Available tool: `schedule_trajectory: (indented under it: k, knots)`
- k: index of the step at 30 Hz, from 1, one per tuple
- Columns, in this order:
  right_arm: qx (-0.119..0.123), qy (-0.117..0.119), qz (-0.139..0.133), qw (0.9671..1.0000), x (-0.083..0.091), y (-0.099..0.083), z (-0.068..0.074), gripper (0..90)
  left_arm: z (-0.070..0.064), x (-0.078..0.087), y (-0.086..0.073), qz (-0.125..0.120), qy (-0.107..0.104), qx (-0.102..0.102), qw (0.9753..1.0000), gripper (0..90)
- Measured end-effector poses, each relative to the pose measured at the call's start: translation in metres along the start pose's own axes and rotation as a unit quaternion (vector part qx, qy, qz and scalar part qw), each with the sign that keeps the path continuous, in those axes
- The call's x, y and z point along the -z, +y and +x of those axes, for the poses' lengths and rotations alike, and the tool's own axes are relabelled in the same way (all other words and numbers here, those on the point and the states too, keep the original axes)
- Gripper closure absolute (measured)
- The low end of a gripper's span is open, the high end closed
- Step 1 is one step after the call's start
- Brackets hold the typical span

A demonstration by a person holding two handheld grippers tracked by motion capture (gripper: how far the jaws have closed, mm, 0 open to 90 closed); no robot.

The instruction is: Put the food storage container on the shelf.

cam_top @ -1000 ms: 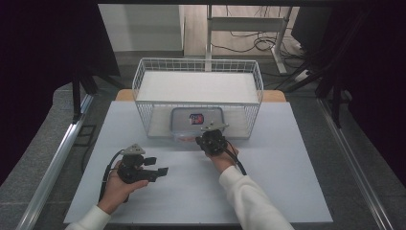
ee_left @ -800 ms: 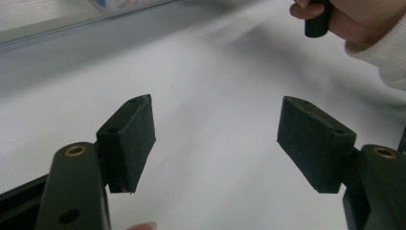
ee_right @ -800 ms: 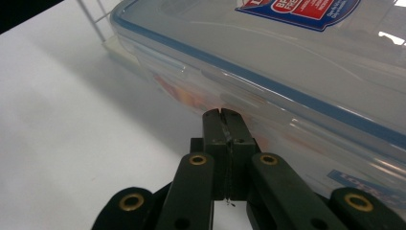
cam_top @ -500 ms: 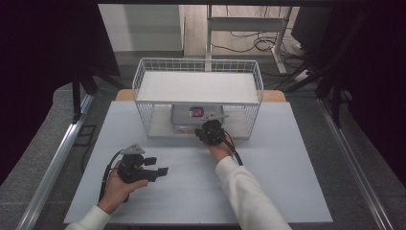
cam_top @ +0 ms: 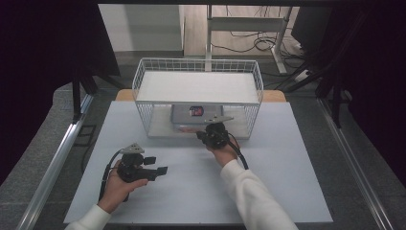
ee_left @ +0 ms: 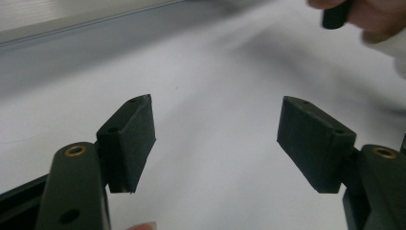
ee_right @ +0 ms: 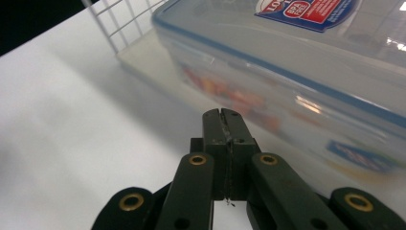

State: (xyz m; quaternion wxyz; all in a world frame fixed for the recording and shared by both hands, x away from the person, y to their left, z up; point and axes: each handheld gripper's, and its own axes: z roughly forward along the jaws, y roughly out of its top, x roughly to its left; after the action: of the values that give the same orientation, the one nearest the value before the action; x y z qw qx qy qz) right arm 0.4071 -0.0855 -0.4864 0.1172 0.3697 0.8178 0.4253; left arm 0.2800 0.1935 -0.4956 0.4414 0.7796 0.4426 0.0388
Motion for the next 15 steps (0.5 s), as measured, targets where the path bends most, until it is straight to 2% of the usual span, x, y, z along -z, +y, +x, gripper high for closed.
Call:
schedule_trajectory:
  k: [3, 8, 11, 15]
  knots:
    - [0.023, 0.002, 0.004, 0.9997, 0.02, -0.004, -0.001, 88.9, -0.001, 0.001, 0.0, -0.005, 0.004, 0.0, 1.0, 28.6]
    - [0.034, 0.004, 0.002, 0.9994, 0.052, -0.014, -0.003, 88.9, -0.006, 0.001, -0.001, -0.009, 0.015, -0.008, 0.9998, 28.7]
    - [0.039, 0.004, 0.001, 0.9992, 0.077, -0.024, -0.003, 88.9, -0.009, 0.001, -0.002, -0.006, 0.019, -0.016, 0.9997, 28.6]
    - [0.053, 0.011, 0.002, 0.9985, 0.107, -0.041, -0.004, 88.9, -0.014, 0.008, -0.005, -0.014, 0.022, -0.018, 0.9995, 28.3]
